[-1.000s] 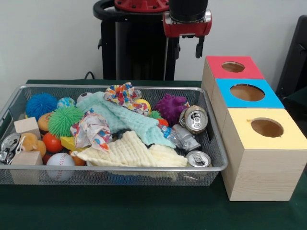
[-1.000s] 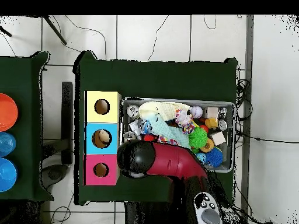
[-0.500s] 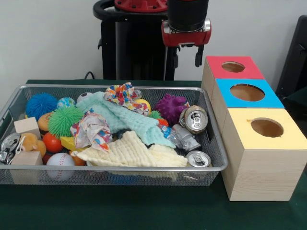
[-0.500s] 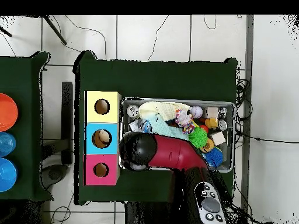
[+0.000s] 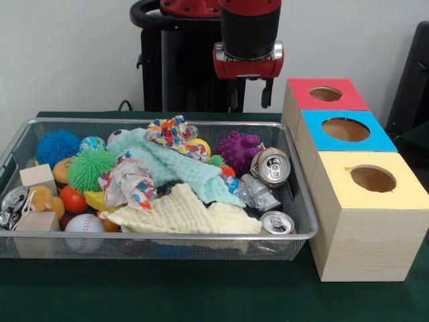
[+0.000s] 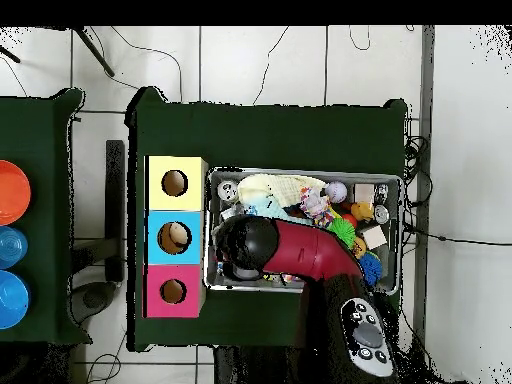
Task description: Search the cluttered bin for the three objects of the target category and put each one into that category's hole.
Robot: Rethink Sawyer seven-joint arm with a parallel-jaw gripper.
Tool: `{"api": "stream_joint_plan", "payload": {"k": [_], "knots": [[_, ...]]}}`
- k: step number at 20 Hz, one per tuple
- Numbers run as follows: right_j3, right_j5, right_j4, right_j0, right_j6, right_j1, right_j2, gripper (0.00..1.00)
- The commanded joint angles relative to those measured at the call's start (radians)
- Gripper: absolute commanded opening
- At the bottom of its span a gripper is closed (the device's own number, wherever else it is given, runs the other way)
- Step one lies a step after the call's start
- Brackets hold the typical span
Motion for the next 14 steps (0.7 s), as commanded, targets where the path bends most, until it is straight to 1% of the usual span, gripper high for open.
{"api": "stream_joint_plan", "payload": {"k": [1, 4, 6, 8, 10, 11, 14], "knots": [[-0.133, 0.062, -0.013, -0.036, 0.163, 0.096, -0.030, 1.00], [-0.179, 0.109, 0.001, -0.044, 0.123, 0.120, -0.005, 1.00], [-0.202, 0.135, 0.008, -0.032, 0.121, 0.122, 0.008, 1.00], [-0.237, 0.152, -0.003, -0.008, 0.133, 0.129, 0.000, 1.00], [-0.262, 0.148, 0.009, -0.011, 0.128, 0.161, 0.018, 1.00], [-0.284, 0.161, 0.013, -0.010, 0.126, 0.177, 0.025, 1.00], [-0.337, 0.203, 0.014, 0.005, 0.140, 0.195, 0.023, 1.00]]}}
